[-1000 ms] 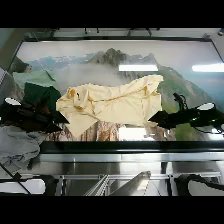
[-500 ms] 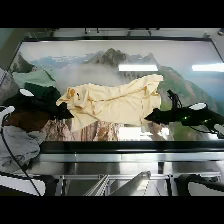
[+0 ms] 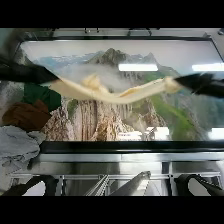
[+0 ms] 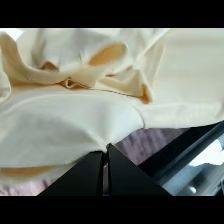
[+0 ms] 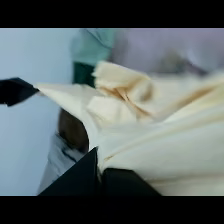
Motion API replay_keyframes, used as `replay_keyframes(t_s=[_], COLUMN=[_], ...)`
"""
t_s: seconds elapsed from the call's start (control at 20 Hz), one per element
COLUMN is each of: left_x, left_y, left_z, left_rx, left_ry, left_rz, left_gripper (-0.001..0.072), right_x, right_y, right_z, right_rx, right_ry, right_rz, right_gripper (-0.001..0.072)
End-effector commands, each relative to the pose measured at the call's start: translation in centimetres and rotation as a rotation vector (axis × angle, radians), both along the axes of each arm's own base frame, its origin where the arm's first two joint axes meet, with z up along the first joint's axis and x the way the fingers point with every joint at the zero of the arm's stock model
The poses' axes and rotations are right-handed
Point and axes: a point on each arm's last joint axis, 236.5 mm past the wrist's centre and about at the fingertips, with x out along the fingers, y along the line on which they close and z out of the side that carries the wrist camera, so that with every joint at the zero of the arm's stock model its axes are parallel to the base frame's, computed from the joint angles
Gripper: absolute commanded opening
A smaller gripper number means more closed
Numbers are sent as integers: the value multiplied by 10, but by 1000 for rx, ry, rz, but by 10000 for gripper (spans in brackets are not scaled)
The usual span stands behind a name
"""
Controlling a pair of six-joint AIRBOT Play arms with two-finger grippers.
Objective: Fold the shirts.
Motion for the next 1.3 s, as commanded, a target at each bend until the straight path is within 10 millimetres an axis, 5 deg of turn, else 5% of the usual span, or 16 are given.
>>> replay_keyframes(t_s=[0.0,0.1,0.15,0.25,0.3,0.4,0.65,0.9,1.05,1.1,1.15,1.2,1.25], left_x=[-87,-156,-181,-204,-198,-170,-64,70,134,151,166,178,186], left_y=[2,28,36,41,41,38,32,8,-14,-15,-13,-7,5], left_z=[232,324,346,355,345,321,185,30,-63,-80,-91,-92,-87], left_rx=[22,147,226,363,392,275,40,63,74,56,36,15,-4], left_ry=[-700,-1050,-1142,-1196,-1160,-1048,-602,-343,-187,-143,-104,-81,-64], left_rz=[130,355,443,522,512,423,123,25,-52,-46,-30,-9,19], left_gripper=[18,18,19,19,19,19,19,19,16,19,136,376,576], right_x=[-73,-119,-136,-154,-159,-134,-27,95,165,181,193,197,196], right_y=[-16,-20,-17,-4,1,-2,-3,9,-13,-26,-39,-50,-62], right_z=[198,264,281,298,300,287,183,15,-80,-106,-127,-137,-138], right_rx=[204,222,194,133,101,23,-242,-435,-475,-478,-474,-470,-459], right_ry=[-522,-738,-806,-884,-919,-869,-579,-263,-96,-49,-5,20,37], right_rz=[-39,-79,-97,-110,-107,-169,-230,-238,-368,-417,-445,-444,-431], right_gripper=[28,29,29,29,28,29,29,29,30,116,371,450,451])
